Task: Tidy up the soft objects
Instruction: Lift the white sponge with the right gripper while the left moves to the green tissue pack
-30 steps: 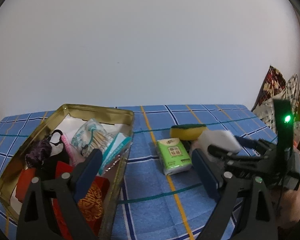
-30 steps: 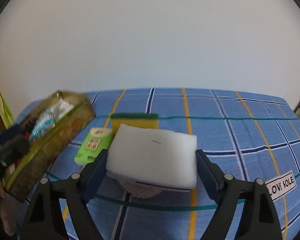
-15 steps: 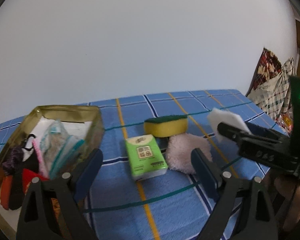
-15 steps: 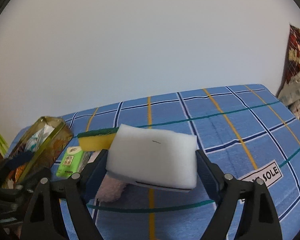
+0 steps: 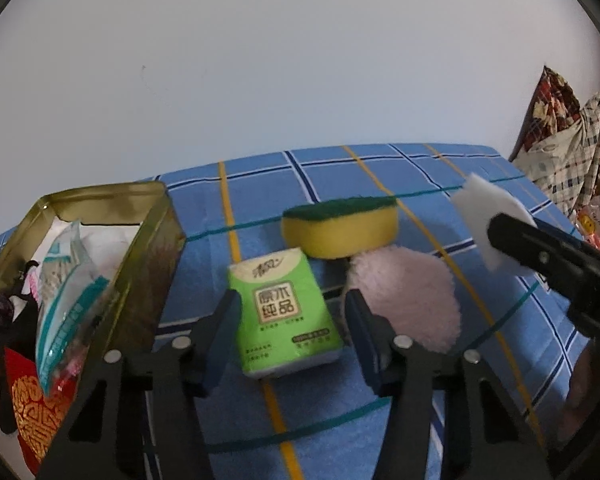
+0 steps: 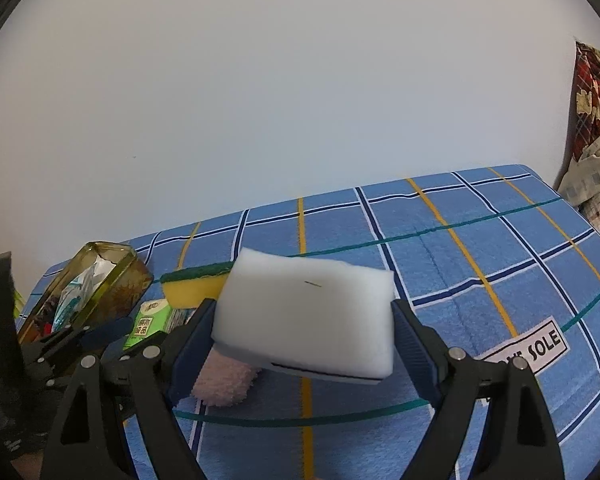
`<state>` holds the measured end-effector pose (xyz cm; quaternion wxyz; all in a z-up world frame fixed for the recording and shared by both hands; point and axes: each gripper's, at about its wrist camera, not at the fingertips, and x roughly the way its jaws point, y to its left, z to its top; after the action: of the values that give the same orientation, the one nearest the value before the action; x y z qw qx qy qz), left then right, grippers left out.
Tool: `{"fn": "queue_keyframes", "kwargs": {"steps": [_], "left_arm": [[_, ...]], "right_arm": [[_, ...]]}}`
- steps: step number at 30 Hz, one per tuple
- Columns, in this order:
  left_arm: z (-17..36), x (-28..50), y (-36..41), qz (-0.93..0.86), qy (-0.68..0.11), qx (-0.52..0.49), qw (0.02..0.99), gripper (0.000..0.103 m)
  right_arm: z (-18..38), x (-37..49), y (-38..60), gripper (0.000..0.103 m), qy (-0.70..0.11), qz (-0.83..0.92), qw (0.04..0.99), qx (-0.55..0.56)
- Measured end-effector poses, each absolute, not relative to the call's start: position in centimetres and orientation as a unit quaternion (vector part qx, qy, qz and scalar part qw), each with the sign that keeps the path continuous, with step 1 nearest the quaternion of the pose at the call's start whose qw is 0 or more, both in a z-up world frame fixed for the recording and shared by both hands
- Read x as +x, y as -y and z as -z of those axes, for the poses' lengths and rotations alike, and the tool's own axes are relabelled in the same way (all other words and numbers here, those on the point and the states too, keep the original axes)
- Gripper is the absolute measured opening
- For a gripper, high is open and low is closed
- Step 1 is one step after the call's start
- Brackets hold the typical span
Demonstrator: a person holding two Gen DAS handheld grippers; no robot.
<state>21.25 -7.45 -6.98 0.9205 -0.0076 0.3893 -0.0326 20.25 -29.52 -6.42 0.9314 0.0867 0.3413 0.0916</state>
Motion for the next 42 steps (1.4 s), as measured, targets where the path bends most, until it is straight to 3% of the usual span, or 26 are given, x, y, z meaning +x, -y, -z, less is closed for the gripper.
{"fn": "queue_keyframes", "kwargs": {"steps": [12, 25, 42], "left_arm": [[8.0, 22.2, 6.2, 0.039, -0.408, -0.038, 0.911, 0.055], [8.0, 21.3, 6.2, 0.049, -0.403, -0.030, 0.913, 0.050], [5.7, 16.7, 5.2, 0.032, -0.327, -0.018, 0.944, 0.050]], "right_arm": [[6.2, 20.0, 29.1, 0.086, -0.335, -0.099, 0.934, 0.079], [6.2, 19.9, 28.2, 0.086, -0.333, -0.104, 0.935, 0.063], [6.2, 19.8, 27.4, 0.086, -0.327, -0.108, 0.937, 0.051]]}}
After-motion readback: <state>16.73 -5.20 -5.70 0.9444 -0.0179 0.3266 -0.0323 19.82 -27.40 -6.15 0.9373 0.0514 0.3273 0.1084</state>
